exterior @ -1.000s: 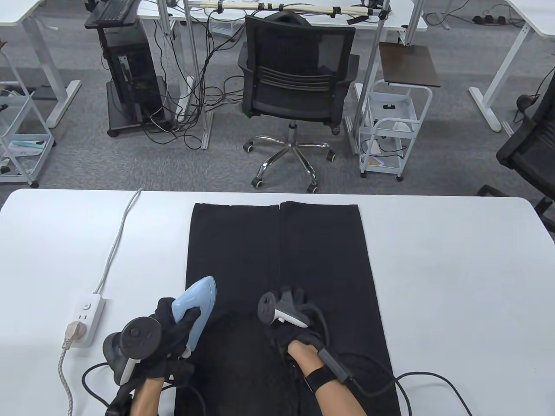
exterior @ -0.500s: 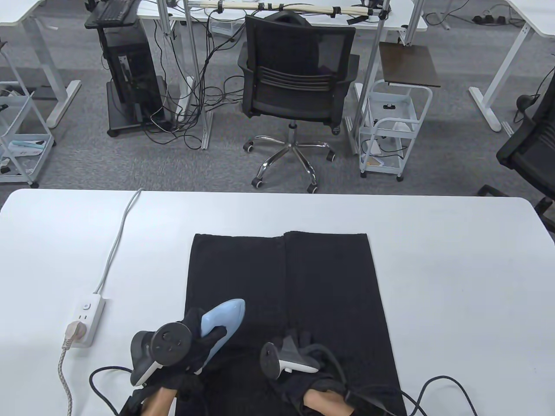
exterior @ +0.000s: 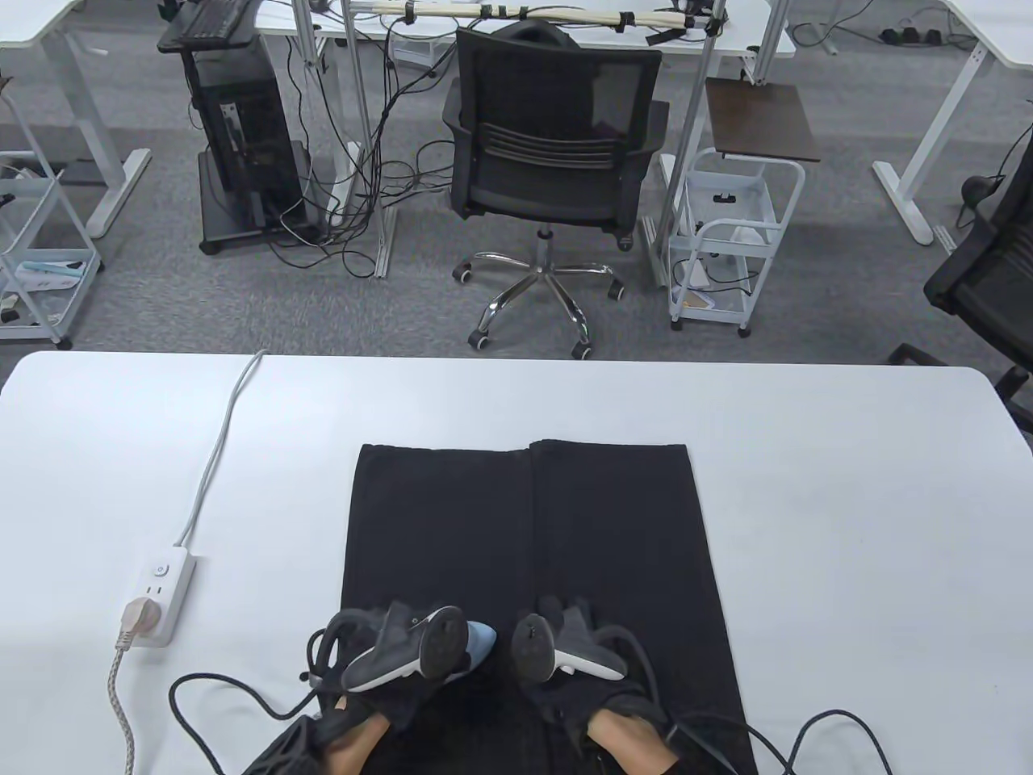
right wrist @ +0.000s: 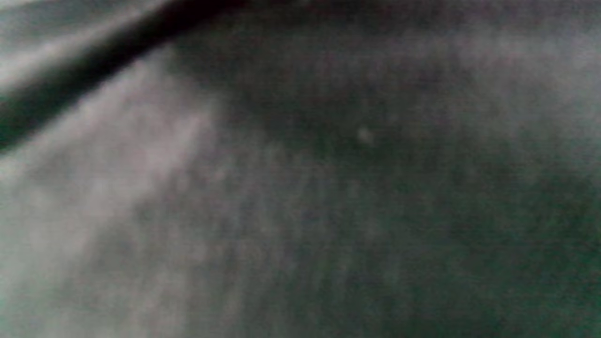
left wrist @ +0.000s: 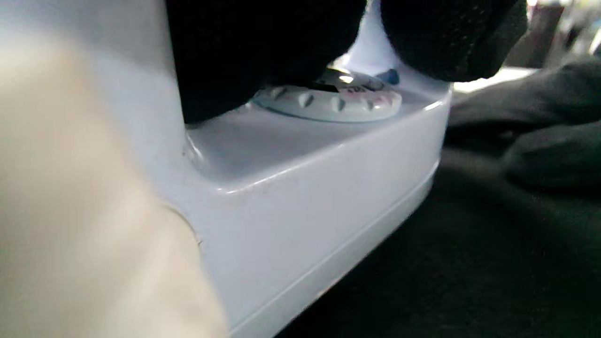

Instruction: Iron trousers with electric iron on table

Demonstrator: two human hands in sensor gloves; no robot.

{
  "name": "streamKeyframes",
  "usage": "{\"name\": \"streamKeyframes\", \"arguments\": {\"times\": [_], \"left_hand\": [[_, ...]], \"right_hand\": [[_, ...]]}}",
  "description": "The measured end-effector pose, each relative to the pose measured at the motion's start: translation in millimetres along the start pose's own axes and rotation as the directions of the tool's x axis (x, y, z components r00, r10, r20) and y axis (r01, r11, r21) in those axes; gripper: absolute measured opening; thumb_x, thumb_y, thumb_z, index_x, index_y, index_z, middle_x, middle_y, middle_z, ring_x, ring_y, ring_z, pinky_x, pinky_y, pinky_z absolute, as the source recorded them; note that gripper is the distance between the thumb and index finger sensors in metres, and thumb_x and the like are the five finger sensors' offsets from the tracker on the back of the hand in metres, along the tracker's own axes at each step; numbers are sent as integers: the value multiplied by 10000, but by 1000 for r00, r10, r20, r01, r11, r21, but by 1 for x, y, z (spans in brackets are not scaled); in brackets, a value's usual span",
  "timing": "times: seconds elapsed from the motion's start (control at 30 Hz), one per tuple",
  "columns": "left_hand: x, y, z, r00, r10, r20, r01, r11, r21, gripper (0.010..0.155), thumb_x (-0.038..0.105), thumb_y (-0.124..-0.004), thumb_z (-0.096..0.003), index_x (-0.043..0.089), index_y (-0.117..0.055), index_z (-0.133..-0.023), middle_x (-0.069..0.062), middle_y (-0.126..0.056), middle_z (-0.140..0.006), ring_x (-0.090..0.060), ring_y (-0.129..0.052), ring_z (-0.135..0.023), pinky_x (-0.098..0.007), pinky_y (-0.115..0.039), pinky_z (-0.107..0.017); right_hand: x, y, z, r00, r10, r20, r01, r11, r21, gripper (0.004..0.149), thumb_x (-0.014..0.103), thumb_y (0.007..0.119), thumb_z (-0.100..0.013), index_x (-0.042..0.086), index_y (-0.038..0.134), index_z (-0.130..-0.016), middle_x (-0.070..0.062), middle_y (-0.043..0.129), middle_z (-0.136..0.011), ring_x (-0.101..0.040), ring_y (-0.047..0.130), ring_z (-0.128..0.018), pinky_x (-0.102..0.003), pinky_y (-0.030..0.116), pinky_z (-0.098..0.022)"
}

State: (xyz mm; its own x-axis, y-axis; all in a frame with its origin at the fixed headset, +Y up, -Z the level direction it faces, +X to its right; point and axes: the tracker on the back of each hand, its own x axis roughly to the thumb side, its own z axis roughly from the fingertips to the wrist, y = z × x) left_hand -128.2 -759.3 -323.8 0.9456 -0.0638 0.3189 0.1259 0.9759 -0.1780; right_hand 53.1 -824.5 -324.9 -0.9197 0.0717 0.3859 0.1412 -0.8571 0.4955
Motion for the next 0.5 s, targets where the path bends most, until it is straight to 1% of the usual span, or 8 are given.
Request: {"name": "streamKeyframes", "arguments": {"times": [0.03, 0.07, 0.1, 0.17, 0.23, 0.37, 0.4, 0.5], "left_hand": [[-4, 0, -11, 1000, -7, -30, 6, 999, -36, 579, 579, -793, -435, 150, -750, -821, 36, -948, -481, -129, -988, -397, -498, -807, -582], [-8, 2, -18, 999, 21, -27, -23, 998, -64, 569, 576, -798, -442, 154, -740, -820, 36, -938, -484, -130, -979, -400, -494, -801, -590], [-12, 3, -29, 997, 73, -32, -74, 996, -42, 566, 564, -812, -450, 137, -751, -817, 21, -941, -477, -145, -978, -391, -504, -798, -582], [-20, 8, -51, 996, 48, -77, -52, 997, -48, 561, 566, -803, -447, 146, -745, -814, 31, -937, -476, -135, -976, -392, -499, -802, -582], [-32, 14, -80, 985, 72, -158, -82, 995, -64, 559, 571, -798, -448, 153, -740, -814, 36, -934, -477, -130, -974, -393, -493, -803, -584], [-52, 25, -128, 968, 88, -235, -107, 992, -69, 557, 575, -794, -444, 159, -735, -811, 39, -932, -475, -127, -975, -392, -492, -805, -582], [-56, 26, -136, 966, 90, -244, -110, 991, -70, 558, 577, -793, -444, 161, -733, -811, 40, -932, -475, -128, -975, -393, -492, -805, -583], [-74, 32, -165, 940, 110, -322, -139, 988, -66, 558, 578, -793, -444, 162, -730, -812, 40, -930, -476, -128, -973, -395, -491, -803, -584]], "right_hand": [[1, -1, 0, 999, 40, 5, -40, 999, -5, 732, 485, 392, -589, 129, 1, -1096, -308, -48, -1106, -637, 82, -965, -795, 297, -626], [1, -1, 0, 999, 43, 1, -43, 999, -3, 733, 485, 390, -590, 127, -1, -1096, -311, -44, -1108, -641, 92, -967, -794, 305, -629], [2, -1, -1, 1000, 31, 3, -31, 999, 11, 733, 482, 390, -590, 123, -4, -1094, -313, -53, -1104, -642, 81, -965, -798, 297, -627], [2, -1, -1, 1000, 20, 3, -20, 1000, 24, 735, 478, 387, -591, 119, -16, -1090, -318, -74, -1096, -644, 56, -958, -802, 277, -623], [2, -1, -1, 1000, 28, 5, -28, 999, 27, 736, 478, 378, -590, 112, -22, -1088, -322, -79, -1092, -648, 51, -955, -804, 275, -621], [2, -1, -1, 1000, 24, 4, -24, 999, 37, 738, 478, 374, -590, 110, -31, -1085, -323, -92, -1088, -649, 40, -951, -807, 266, -618], [2, -1, -1, 1000, 24, 4, -24, 999, 37, 738, 479, 374, -590, 109, -30, -1085, -323, -93, -1088, -649, 39, -951, -807, 266, -618], [2, -1, -1, 1000, 23, 3, -23, 999, 45, 739, 480, 372, -591, 110, -37, -1083, -324, -99, -1085, -650, 32, -949, -808, 262, -618]]}}
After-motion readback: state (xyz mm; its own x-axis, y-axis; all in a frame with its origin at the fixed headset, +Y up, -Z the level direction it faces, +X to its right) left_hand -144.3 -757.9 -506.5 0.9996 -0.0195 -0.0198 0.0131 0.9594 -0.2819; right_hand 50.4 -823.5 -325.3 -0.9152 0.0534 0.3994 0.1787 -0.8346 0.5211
